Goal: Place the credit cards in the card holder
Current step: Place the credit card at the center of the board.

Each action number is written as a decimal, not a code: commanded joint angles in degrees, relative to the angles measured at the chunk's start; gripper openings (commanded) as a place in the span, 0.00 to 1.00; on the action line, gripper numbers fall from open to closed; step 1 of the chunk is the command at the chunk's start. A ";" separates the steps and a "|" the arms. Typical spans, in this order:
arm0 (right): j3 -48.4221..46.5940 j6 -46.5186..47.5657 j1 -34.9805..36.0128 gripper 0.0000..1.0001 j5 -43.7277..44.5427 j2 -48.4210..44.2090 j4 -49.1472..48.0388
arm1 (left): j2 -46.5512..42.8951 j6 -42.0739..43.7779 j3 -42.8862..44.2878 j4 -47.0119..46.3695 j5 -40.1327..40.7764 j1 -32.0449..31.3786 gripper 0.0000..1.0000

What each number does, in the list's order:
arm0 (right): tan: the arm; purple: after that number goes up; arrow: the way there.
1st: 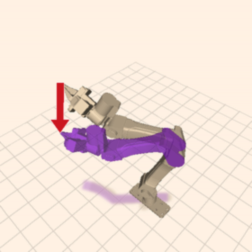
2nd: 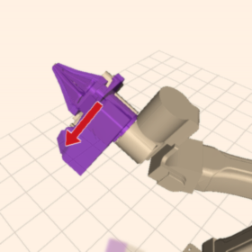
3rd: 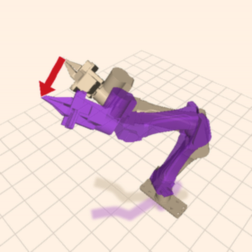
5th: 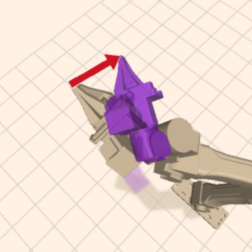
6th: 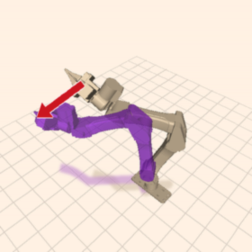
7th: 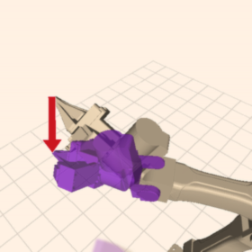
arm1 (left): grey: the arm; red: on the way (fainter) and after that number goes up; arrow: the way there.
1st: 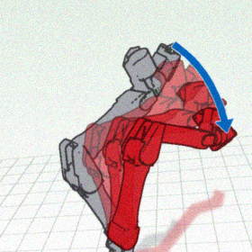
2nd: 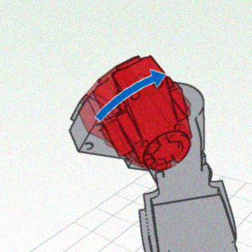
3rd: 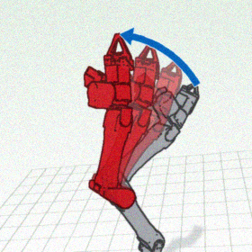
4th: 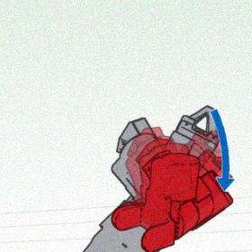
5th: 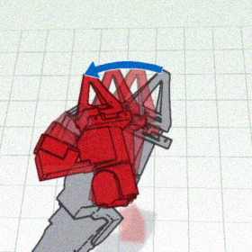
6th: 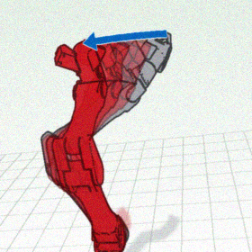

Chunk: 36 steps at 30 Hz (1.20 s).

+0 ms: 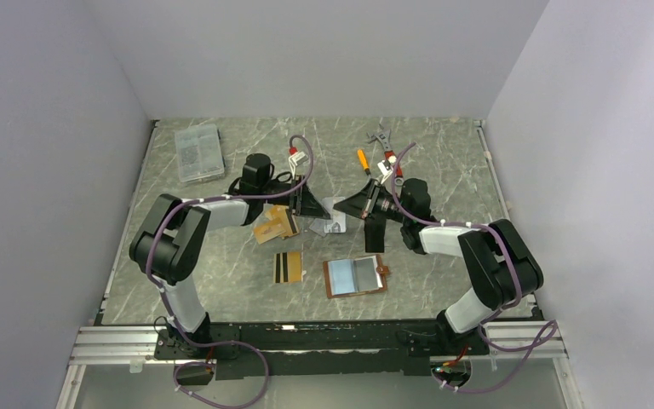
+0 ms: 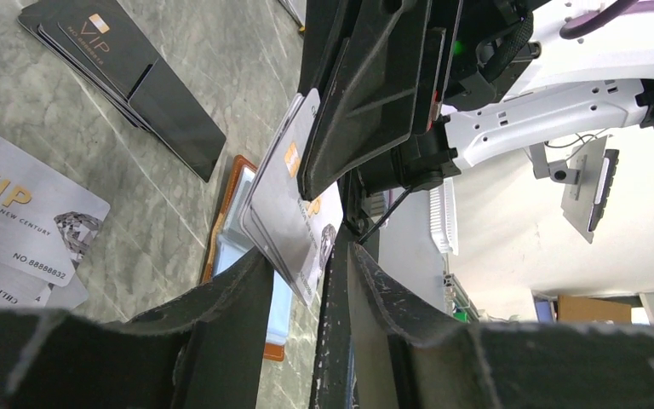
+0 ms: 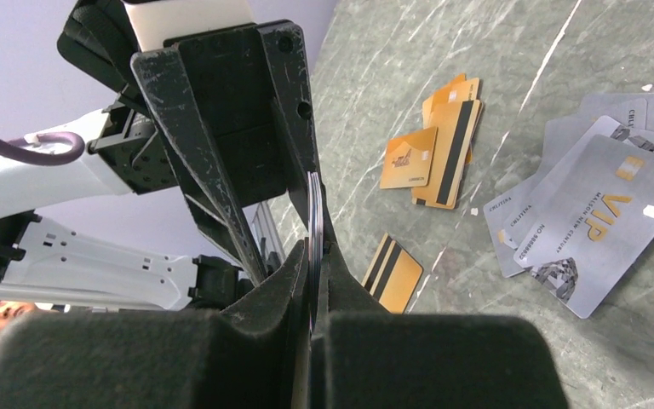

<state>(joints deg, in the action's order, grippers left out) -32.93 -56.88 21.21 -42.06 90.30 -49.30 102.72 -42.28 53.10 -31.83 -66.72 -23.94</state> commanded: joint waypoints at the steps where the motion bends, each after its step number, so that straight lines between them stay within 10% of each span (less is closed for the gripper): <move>1: 2.00 4.15 -0.04 0.01 0.72 -0.20 4.98 | -3.74 0.22 3.35 -3.89 -3.91 1.21 0.41; 14: 1.08 4.17 0.32 0.01 -0.97 1.20 5.47 | -3.67 -0.92 4.67 -4.60 -5.31 2.67 0.46; 22: -1.24 0.99 0.19 0.00 -0.06 -0.88 1.28 | -4.62 -0.23 -1.90 -4.40 -4.07 1.67 0.74; 36: -1.88 -4.76 0.23 0.00 -2.88 2.73 -7.11 | -7.80 8.72 -1.36 7.90 1.29 0.44 0.77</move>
<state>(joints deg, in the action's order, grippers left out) -32.86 -62.85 21.10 -43.27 94.85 -54.41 98.39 -38.48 50.43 -27.66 -67.20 -23.90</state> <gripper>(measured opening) 0.033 0.769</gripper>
